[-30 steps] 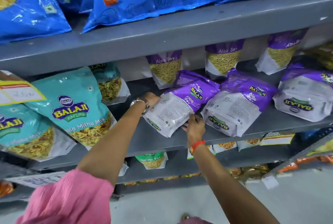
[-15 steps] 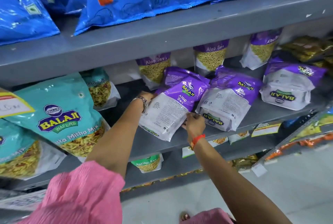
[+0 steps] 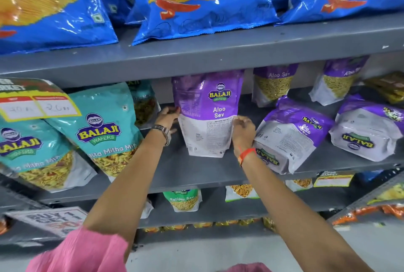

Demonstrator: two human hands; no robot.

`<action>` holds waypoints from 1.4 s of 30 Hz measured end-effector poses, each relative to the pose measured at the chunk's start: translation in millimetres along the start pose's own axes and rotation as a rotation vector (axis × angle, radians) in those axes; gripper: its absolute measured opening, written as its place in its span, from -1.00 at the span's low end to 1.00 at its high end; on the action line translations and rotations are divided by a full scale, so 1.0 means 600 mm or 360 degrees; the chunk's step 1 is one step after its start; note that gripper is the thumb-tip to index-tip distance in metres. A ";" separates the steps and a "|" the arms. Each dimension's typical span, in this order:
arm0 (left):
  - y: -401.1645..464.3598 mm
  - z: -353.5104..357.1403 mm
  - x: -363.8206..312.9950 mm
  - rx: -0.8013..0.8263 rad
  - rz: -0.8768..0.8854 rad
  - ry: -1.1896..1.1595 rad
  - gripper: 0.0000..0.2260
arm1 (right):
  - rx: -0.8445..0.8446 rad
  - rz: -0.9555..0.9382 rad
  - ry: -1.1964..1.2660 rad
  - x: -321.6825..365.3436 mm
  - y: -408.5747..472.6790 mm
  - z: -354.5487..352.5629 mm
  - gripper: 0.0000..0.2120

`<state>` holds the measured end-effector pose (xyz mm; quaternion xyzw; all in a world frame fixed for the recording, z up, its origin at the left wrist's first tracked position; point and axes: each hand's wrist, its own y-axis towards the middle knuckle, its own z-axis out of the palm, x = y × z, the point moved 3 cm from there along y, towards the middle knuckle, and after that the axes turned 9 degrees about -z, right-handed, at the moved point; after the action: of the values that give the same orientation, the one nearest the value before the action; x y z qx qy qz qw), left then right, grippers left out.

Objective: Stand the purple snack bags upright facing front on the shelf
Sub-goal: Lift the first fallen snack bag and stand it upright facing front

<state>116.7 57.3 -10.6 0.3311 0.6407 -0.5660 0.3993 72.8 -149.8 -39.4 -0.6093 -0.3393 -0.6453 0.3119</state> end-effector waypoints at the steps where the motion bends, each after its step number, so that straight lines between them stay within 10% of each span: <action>1: 0.000 -0.002 -0.001 -0.0021 -0.0004 -0.0042 -0.83 | 0.0021 -0.0029 -0.0016 0.006 0.009 0.005 -0.83; 25: -0.025 0.010 0.038 -0.0568 0.0255 -0.0355 -0.72 | 0.0263 -0.0045 -0.0036 -0.028 0.052 0.013 -0.92; 31: -0.068 0.058 0.046 -0.0194 0.0626 -0.0042 -0.80 | 0.0245 0.0043 0.0224 -0.034 0.016 0.002 -0.79; 42: -0.093 0.068 0.046 -0.0133 0.0757 0.0229 -0.21 | 0.0666 -0.0375 0.0112 -0.025 -0.088 0.026 -0.78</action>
<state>60.8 8.5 -10.8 0.4952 0.5944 -0.4042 0.4879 39.7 -106.9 -56.9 -0.4647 -0.5233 -0.6138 0.3655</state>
